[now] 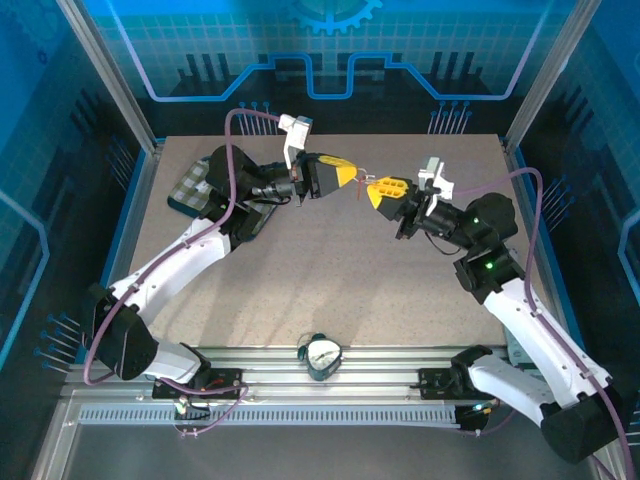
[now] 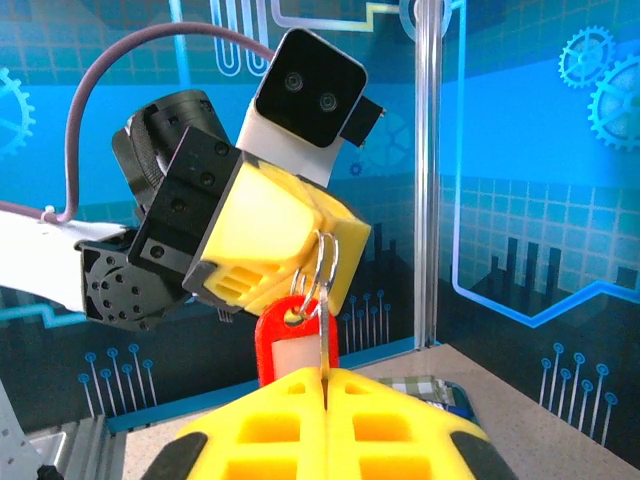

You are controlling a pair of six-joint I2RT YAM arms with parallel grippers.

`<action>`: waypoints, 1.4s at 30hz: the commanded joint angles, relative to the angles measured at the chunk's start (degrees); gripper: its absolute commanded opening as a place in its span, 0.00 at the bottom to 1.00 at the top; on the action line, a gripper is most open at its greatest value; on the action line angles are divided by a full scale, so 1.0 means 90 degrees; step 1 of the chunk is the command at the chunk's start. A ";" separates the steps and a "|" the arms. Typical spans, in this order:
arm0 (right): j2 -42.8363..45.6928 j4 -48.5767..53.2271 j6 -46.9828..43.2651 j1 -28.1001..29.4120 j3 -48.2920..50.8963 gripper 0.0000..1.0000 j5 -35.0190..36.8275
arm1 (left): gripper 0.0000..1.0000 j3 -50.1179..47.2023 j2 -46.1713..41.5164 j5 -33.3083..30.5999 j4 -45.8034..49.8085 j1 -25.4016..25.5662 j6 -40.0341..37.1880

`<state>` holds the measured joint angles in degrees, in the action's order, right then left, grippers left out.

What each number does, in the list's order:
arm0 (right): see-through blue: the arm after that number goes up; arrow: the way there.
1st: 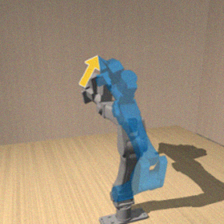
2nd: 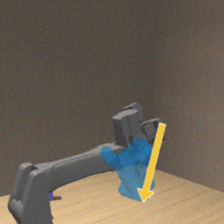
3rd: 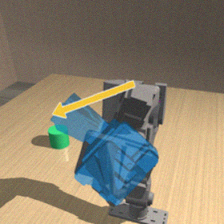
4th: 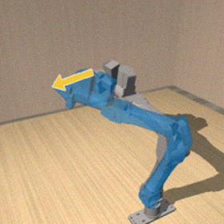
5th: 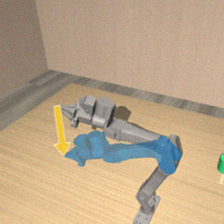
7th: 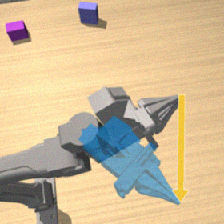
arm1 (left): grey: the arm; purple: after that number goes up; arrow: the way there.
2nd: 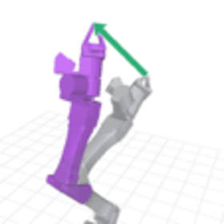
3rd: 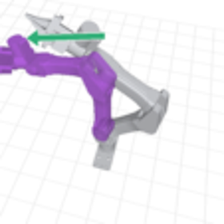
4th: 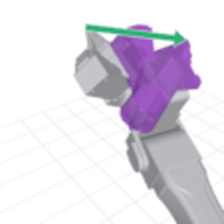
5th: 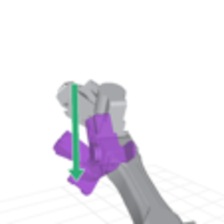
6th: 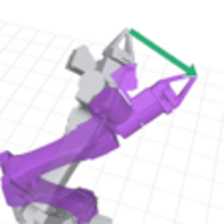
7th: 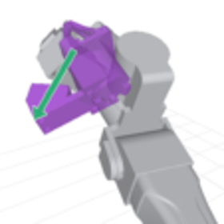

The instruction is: Remove the keys from the keyring

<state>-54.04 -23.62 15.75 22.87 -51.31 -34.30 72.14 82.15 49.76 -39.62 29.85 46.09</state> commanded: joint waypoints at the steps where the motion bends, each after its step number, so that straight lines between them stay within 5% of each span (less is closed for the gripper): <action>1: 0.0264 -0.0207 -0.0446 0.0088 0.0066 0.00 0.0328 | 0.00 -0.0117 -0.0052 -0.0186 -0.0488 -0.0035 0.0207; 8: 0.0264 0.0192 -0.0625 0.0193 -0.0082 0.00 0.0485 | 0.00 -0.0188 -0.0022 -0.0148 -0.0588 -0.0023 0.0252; 10: 0.0238 0.0352 -0.0644 0.0192 -0.0169 0.00 0.0493 | 0.19 -0.0249 -0.0043 -0.0190 -0.0588 -0.0022 0.0251; 14: 0.0221 0.0842 -0.0770 0.0192 -0.0347 0.00 0.0501 | 0.39 -0.0440 -0.0241 -0.0389 -0.0383 -0.0074 0.0008; 20: 0.0214 0.1569 -0.0842 0.0183 -0.0570 0.00 0.0545 | 0.48 -0.0679 -0.0488 -0.0532 -0.0154 -0.0288 -0.0227; 30: -0.0184 0.3227 -0.1146 0.0271 -0.1377 0.00 0.0854 | 0.48 -0.0760 -0.0700 -0.0731 0.0627 -0.0357 -0.0801; 42: -0.0574 0.3795 -0.1135 0.0381 -0.1759 0.00 0.1025 | 0.50 -0.0799 -0.0716 -0.0905 0.1138 -0.0357 -0.1224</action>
<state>-58.85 8.54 5.91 25.26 -64.53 -25.82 65.34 77.06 42.19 -30.33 27.16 37.28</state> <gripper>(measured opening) 0.041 0.497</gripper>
